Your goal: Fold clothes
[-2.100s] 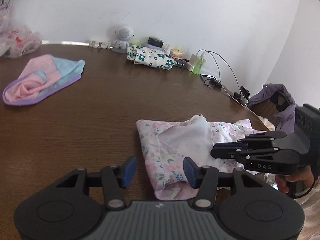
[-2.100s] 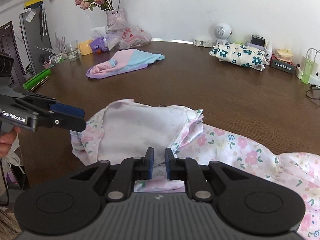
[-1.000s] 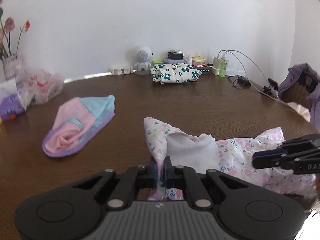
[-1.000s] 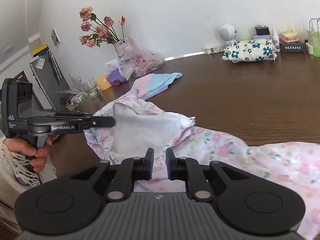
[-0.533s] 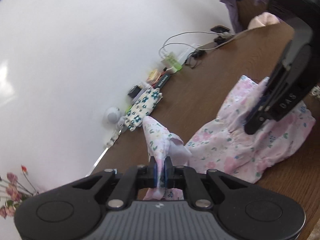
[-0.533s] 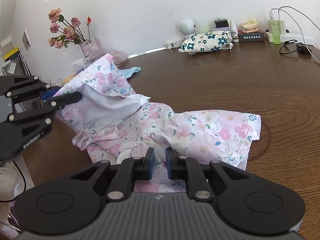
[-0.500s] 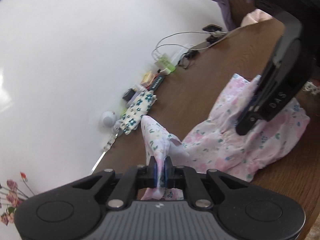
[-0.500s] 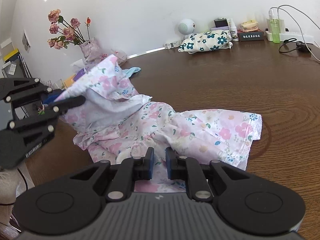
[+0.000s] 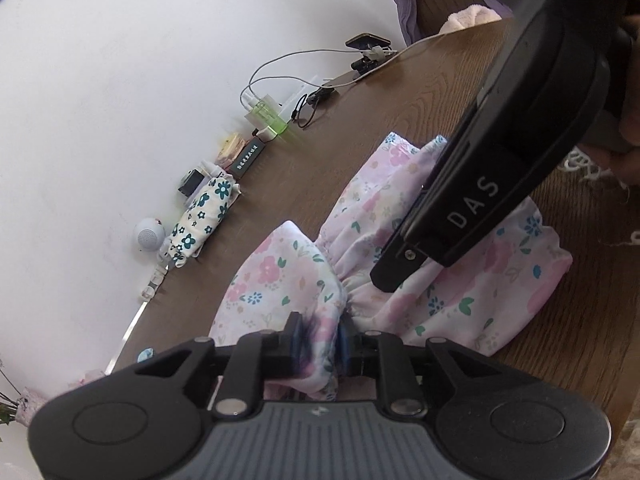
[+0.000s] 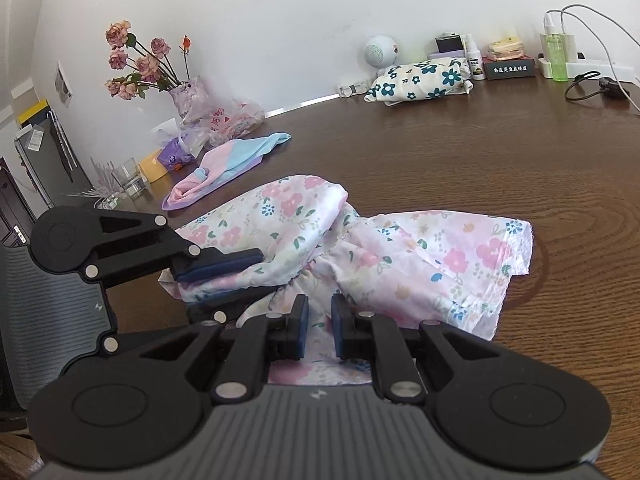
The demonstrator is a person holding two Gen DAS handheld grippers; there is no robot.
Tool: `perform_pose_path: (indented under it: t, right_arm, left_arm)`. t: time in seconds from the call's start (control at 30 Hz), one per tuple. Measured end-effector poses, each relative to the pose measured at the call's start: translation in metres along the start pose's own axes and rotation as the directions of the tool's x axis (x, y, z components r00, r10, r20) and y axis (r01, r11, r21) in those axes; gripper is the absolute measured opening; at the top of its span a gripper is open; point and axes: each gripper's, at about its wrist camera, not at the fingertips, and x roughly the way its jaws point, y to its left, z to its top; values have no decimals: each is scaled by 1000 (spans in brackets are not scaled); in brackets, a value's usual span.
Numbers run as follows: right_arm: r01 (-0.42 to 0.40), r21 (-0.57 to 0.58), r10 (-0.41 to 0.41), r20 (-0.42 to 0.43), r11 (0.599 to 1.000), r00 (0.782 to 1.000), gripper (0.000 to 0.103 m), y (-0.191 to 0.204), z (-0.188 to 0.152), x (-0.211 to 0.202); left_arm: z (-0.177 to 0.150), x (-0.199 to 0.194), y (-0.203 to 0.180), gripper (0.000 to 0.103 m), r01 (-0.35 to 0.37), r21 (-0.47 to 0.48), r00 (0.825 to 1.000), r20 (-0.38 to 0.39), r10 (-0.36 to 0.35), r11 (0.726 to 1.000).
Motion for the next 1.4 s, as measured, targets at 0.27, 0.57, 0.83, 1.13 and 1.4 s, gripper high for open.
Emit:
perform_pose_path:
  t: [0.27, 0.57, 0.83, 1.13, 1.4]
  right_arm:
    - [1, 0, -1, 2, 1000, 1000, 12, 0, -1, 0]
    - [25, -13, -25, 0, 1000, 1000, 15, 8, 5, -2]
    - [-3, -127, 19, 122, 992, 992, 15, 42, 34, -17]
    - [111, -159, -106, 41, 981, 994, 15, 36, 42, 39]
    - [71, -115, -65, 59, 991, 996, 16, 33, 35, 24]
  left_arm:
    - [-12, -33, 45, 50, 22, -200, 997, 72, -8, 979]
    - [-39, -23, 72, 22, 54, -341, 999, 21, -50, 939]
    - [-44, -10, 60, 25, 77, -350, 997, 32, -70, 933]
    - [-48, -9, 58, 29, 96, -367, 995, 43, -86, 925]
    - [-55, -20, 76, 50, 124, -452, 992, 82, -97, 883]
